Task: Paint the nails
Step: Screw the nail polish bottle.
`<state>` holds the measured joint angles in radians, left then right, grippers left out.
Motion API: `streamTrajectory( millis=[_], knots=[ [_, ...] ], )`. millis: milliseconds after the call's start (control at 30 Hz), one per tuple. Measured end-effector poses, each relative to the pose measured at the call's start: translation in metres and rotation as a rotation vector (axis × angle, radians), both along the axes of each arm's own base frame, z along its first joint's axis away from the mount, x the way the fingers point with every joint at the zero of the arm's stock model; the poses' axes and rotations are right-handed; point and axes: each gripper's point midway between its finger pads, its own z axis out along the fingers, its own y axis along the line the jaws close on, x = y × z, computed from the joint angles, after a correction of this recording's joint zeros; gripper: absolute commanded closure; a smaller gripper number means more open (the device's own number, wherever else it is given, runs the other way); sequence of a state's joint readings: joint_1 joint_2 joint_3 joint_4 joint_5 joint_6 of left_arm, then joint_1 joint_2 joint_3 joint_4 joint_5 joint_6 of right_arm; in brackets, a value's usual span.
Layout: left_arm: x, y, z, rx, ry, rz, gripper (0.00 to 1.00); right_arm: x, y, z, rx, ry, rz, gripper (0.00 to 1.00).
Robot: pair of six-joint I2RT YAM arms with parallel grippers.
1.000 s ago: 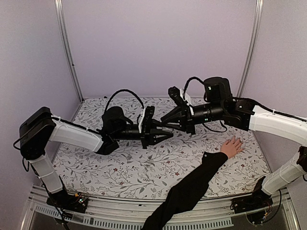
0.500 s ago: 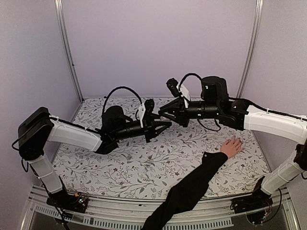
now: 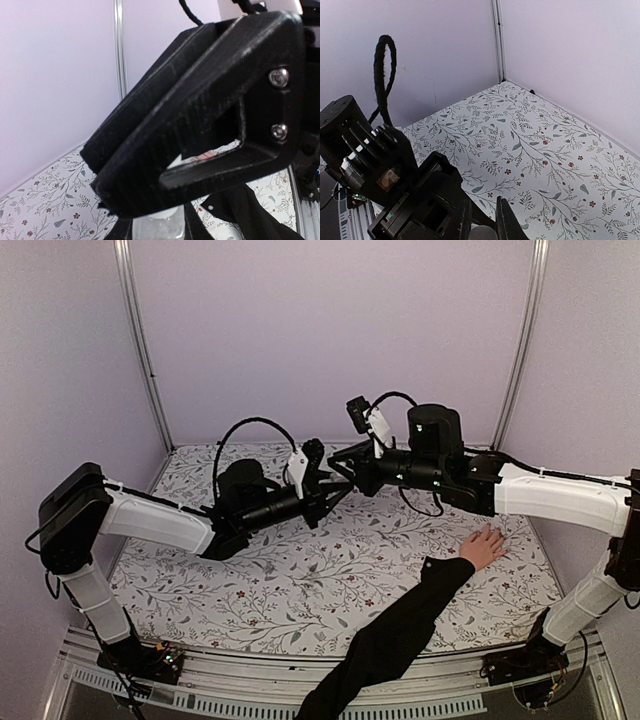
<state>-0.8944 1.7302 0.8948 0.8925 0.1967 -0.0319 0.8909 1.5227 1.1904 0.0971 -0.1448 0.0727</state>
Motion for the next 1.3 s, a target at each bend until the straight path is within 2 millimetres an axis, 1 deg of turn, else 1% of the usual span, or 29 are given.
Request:
streamTrajectory(
  millis=[33,67,133,167,233,300,400,567,633,767,933,1100,1267,1300],
  knots=[
    [0.0,0.0,0.0,0.001,-0.002,0.001,1.0,0.0,0.0,0.0,0.0,0.001,-0.004,0.96],
    [0.0,0.0,0.0,0.001,-0.002,-0.001,1.0,0.0,0.0,0.0,0.0,0.0,-0.005,0.87],
    [-0.002,-0.001,0.0,0.0,-0.003,-0.012,1.0,-0.001,0.0,0.0,-0.001,-0.002,0.0,0.66],
    [-0.003,-0.001,0.0,-0.002,-0.005,-0.023,1.0,-0.002,0.0,0.001,-0.001,0.0,0.005,0.59],
    [-0.007,-0.002,0.004,-0.013,-0.019,-0.052,1.0,-0.005,-0.001,-0.001,-0.007,0.005,0.021,0.5],
    [-0.012,-0.003,0.009,-0.028,-0.035,-0.087,1.0,-0.011,-0.004,-0.005,-0.023,0.007,0.042,0.45],
    [-0.021,-0.005,0.011,-0.035,-0.047,-0.139,1.0,-0.019,-0.01,-0.004,-0.031,0.002,0.069,0.44],
    [-0.032,-0.009,0.011,-0.032,-0.054,-0.21,1.0,-0.032,-0.021,0.013,-0.033,-0.044,0.116,0.45],
    [-0.036,-0.01,0.01,-0.029,-0.054,-0.234,1.0,-0.038,-0.025,0.016,-0.043,-0.057,0.139,0.47],
    [-0.044,-0.011,0.008,-0.023,-0.055,-0.281,1.0,-0.049,-0.028,0.012,-0.08,-0.061,0.189,0.51],
    [-0.053,-0.013,0.007,-0.019,-0.057,-0.335,1.0,-0.06,-0.03,-0.005,-0.145,-0.037,0.248,0.59],
    [-0.058,-0.014,0.006,-0.015,-0.055,-0.362,1.0,-0.065,-0.029,-0.002,-0.157,-0.047,0.285,0.64],
    [-0.059,-0.014,0.004,-0.007,-0.051,-0.373,1.0,-0.066,-0.027,0.001,-0.164,-0.057,0.303,0.64],
    [-0.06,-0.015,0.004,-0.003,-0.05,-0.379,1.0,-0.066,-0.026,0.001,-0.165,-0.057,0.31,0.68]
  ],
)
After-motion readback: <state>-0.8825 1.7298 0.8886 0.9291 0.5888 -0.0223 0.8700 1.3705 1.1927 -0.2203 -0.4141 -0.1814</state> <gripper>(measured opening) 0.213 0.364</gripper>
